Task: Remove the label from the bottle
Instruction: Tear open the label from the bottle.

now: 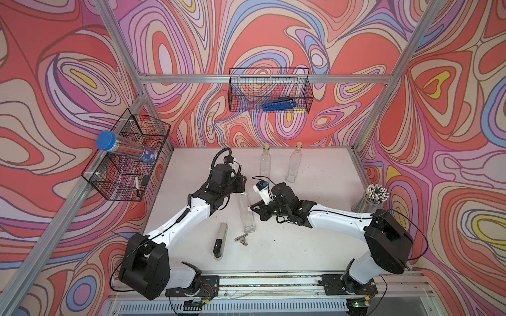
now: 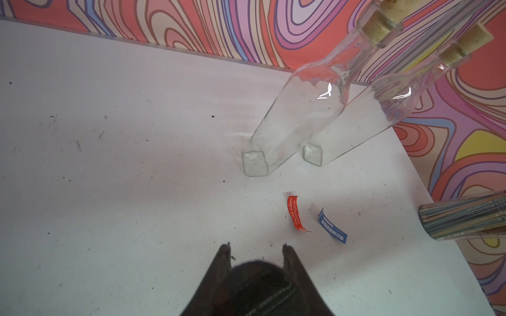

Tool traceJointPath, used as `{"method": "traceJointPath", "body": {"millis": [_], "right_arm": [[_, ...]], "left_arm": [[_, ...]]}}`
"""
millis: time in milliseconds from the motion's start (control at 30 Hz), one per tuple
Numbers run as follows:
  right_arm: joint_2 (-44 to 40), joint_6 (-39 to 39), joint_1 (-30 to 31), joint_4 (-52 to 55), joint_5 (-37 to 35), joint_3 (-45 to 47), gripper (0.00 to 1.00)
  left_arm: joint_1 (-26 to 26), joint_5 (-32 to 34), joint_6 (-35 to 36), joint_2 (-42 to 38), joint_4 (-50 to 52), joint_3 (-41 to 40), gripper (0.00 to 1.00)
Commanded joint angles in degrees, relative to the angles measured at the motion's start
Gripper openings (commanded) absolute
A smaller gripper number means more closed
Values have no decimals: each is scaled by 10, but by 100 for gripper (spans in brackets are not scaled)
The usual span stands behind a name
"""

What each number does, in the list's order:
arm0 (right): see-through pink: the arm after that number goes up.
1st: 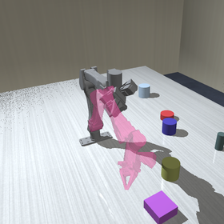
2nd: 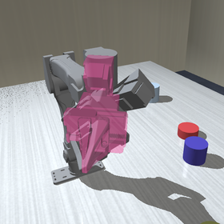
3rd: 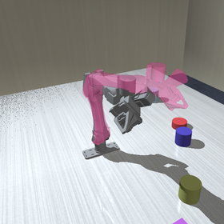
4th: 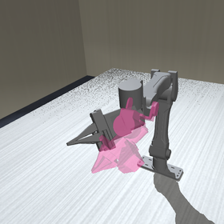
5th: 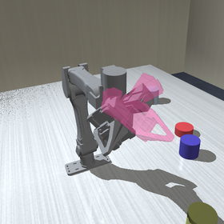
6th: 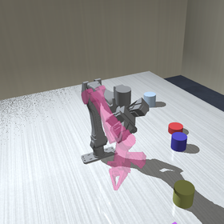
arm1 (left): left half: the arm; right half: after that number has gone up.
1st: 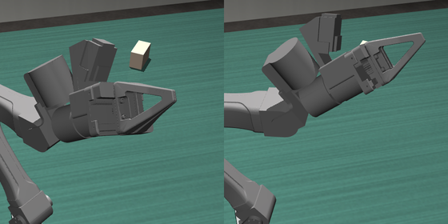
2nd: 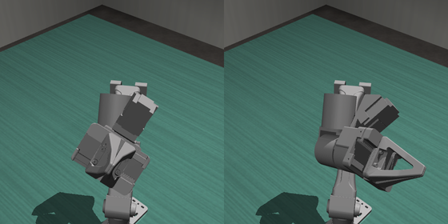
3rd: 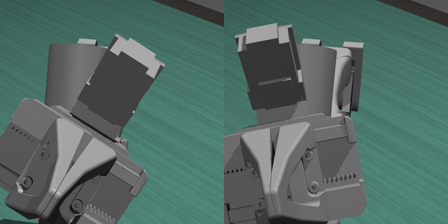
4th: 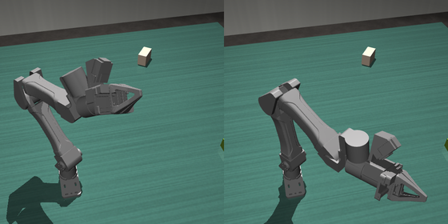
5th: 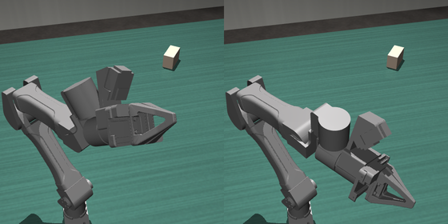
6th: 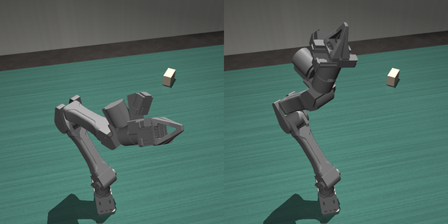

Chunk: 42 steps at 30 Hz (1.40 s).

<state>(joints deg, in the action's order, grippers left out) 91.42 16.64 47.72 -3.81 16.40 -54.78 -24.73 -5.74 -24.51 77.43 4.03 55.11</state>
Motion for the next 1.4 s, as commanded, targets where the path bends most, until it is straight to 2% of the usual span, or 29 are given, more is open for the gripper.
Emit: {"method": "traceJointPath", "body": {"millis": [0, 1367], "right_arm": [[-20, -2, 1, 1, -26, 14, 0], [-51, -12, 2, 21, -92, 30, 0]], "left_arm": [[-3, 11, 32, -13, -1, -13, 0], [-7, 14, 45, -8, -2, -14, 0]]}}
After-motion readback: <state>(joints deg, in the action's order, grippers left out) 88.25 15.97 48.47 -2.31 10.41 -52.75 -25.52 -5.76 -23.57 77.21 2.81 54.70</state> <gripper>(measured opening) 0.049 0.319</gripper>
